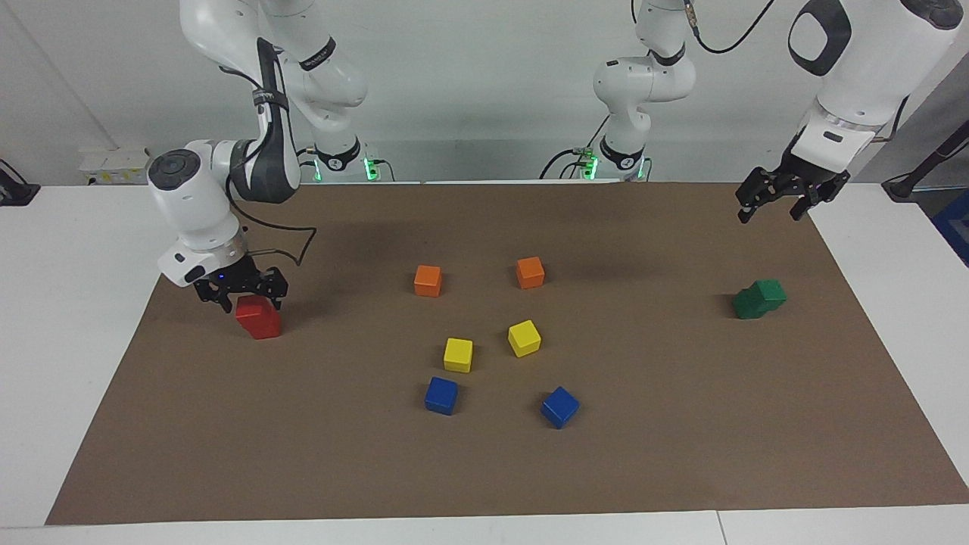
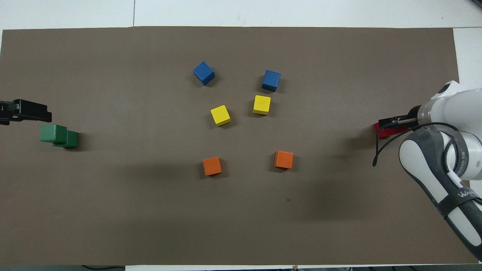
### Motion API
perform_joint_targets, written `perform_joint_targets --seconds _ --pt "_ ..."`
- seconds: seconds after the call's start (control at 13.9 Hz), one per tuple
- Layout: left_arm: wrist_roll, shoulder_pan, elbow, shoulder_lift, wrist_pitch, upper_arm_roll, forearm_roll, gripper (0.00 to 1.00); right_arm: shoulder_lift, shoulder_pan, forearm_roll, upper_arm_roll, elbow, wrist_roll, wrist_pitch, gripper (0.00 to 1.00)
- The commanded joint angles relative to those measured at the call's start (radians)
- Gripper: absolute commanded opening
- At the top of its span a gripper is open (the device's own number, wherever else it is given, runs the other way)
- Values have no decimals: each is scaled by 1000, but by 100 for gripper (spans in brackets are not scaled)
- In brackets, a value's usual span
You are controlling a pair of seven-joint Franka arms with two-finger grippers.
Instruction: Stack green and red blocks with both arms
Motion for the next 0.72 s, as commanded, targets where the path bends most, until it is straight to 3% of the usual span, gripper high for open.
perform_joint_targets --seconds 0.0,0.29,0.65 --pt "-6 16 14 8 -4 7 3 100 -48 34 17 6 108 54 -167 100" --pt "-8 5 16 8 -4 7 3 100 -139 51 78 6 222 56 -382 100" --pt "-12 2 16 9 3 -2 3 100 -139 51 86 6 380 47 -602 100"
